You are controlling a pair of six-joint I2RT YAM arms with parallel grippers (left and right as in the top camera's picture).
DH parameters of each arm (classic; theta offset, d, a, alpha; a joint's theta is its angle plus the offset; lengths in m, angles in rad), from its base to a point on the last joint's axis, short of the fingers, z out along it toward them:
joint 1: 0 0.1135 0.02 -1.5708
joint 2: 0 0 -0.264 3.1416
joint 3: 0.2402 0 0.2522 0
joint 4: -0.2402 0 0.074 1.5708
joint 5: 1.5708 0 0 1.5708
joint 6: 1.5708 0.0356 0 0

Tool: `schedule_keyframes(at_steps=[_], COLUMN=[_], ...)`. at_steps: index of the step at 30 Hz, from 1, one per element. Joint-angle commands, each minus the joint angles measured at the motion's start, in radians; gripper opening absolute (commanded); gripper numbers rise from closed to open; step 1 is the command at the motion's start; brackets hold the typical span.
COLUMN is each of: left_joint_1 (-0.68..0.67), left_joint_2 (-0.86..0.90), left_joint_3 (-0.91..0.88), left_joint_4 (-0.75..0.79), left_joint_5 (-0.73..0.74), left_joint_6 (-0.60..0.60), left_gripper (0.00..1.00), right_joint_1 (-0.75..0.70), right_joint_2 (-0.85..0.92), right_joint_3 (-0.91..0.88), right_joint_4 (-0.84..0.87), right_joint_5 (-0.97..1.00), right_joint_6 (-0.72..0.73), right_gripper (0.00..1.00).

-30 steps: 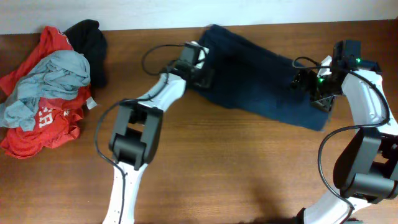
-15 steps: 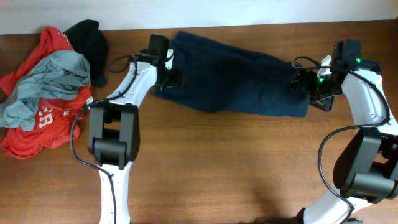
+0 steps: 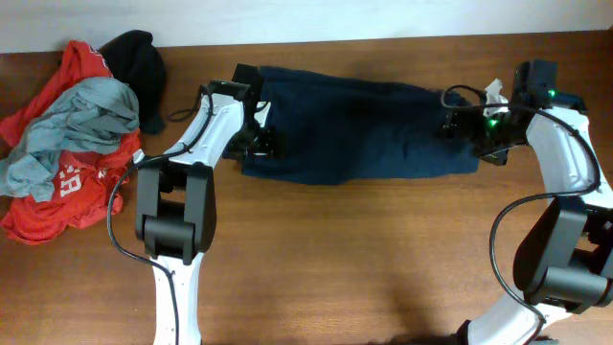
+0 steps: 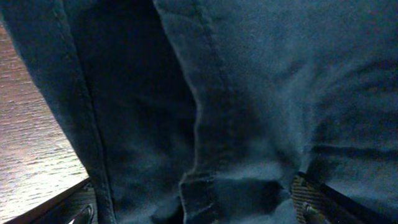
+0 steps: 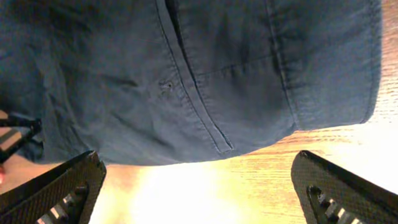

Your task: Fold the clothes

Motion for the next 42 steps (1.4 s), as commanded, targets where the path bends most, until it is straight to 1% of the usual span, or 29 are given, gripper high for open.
schedule_keyframes(at_steps=[1,8,10,11,12,14,15,16,18,20,22,27,42], left_joint_1=[0.0,0.018,0.018,0.018,0.018,0.018,0.018,0.018,0.018,0.018,0.019,0.023,0.051], left_joint_2=[0.087,-0.11,-0.158,-0.182,-0.196,-0.214,-0.216,-0.215,-0.205,-0.194,-0.183,-0.153,-0.003], left_joint_3=[-0.089,-0.031,-0.028,-0.028,-0.028,-0.028,-0.028,-0.028,-0.029,-0.029,-0.029,-0.029,-0.029], left_joint_4=[-0.029,-0.025,0.0,0.026,0.049,0.106,0.14,0.163,0.206,0.223,0.225,0.227,0.301], left_joint_5=[0.056,0.026,0.021,0.018,0.018,0.019,0.018,0.019,0.018,0.019,0.014,0.011,0.02], left_joint_6=[-0.01,-0.009,-0.009,-0.009,-0.009,-0.009,-0.009,-0.009,-0.009,-0.009,-0.005,-0.006,-0.006], left_gripper=[0.95,0.95,0.89,0.72,0.62,0.34,0.24,0.21,0.1,0.03,0.01,0.01,0.01], right_joint_1=[0.005,0.005,0.005,0.005,0.005,0.005,0.005,0.005,0.005,0.005,0.005,0.005,0.005], right_joint_2=[-0.019,-0.019,-0.019,-0.019,-0.019,-0.019,-0.019,-0.019,-0.019,-0.019,-0.019,-0.019,-0.019], right_joint_3=[0.011,0.011,0.011,0.011,0.011,0.011,0.011,0.011,0.011,0.011,0.011,0.011,0.011], right_joint_4=[0.0,-0.002,-0.005,-0.005,-0.005,-0.005,-0.005,-0.006,-0.01,-0.014,-0.02,-0.02,-0.027], right_joint_5=[-0.058,-0.057,-0.057,-0.057,-0.057,-0.057,-0.057,-0.057,-0.056,-0.056,-0.056,-0.056,-0.045], right_joint_6=[-0.06,-0.06,-0.06,-0.06,-0.06,-0.06,-0.06,-0.06,-0.06,-0.06,-0.06,-0.068,-0.082], right_gripper=[0.99,0.99,0.99,0.99,0.99,0.99,0.99,0.99,0.99,0.99,0.99,0.99,1.0])
